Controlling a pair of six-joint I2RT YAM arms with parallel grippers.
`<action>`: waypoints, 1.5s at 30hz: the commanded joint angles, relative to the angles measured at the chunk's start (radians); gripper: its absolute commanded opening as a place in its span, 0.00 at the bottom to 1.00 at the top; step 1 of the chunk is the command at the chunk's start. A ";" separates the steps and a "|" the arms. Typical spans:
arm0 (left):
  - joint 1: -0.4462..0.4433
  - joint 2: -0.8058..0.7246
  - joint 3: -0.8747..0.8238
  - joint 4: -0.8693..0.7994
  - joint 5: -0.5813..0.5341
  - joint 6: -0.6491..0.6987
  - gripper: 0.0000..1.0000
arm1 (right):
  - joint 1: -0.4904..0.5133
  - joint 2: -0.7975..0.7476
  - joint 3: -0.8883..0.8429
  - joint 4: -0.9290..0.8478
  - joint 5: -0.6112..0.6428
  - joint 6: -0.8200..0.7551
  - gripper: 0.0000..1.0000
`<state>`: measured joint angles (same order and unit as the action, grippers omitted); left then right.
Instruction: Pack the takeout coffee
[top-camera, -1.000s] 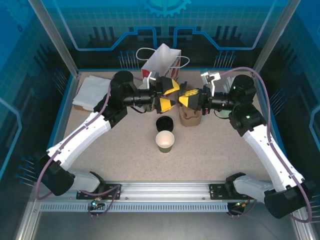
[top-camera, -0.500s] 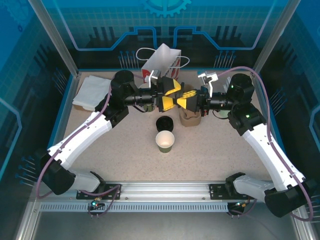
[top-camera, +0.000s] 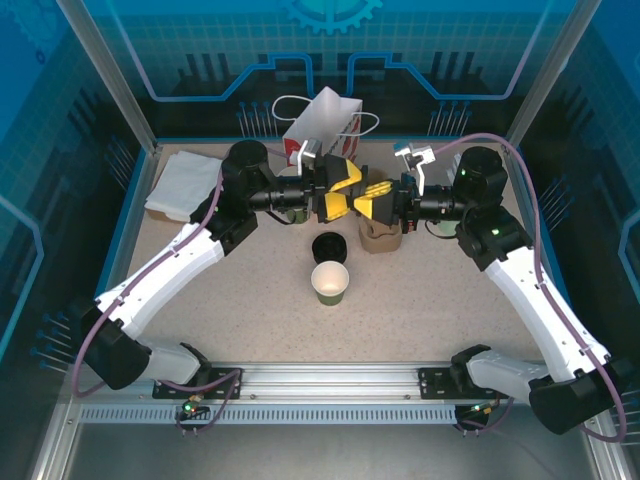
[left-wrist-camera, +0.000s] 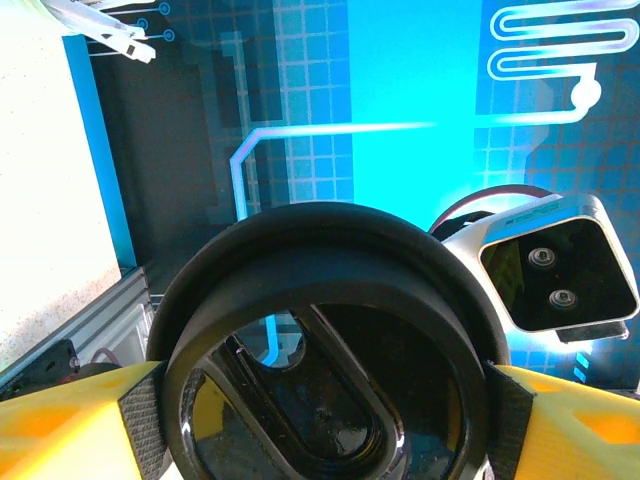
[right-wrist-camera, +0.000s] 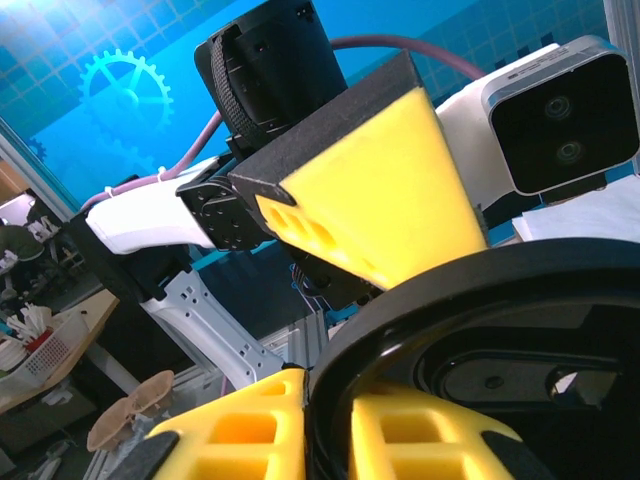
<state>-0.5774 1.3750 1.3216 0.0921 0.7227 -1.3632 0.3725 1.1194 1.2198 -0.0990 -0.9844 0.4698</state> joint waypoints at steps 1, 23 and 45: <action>-0.007 0.001 0.019 -0.021 -0.002 0.027 0.80 | 0.016 0.009 0.031 -0.057 -0.008 -0.040 0.19; -0.063 -0.038 0.077 -0.885 -0.618 0.621 0.70 | -0.103 -0.060 -0.040 -0.630 0.645 -0.176 0.97; -0.320 0.223 0.175 -1.110 -0.926 0.694 0.67 | -0.104 0.088 -0.203 -0.739 0.918 0.041 1.00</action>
<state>-0.8818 1.5700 1.4548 -0.9863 -0.1669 -0.6971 0.2783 1.2049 1.0264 -0.8291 -0.0906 0.4957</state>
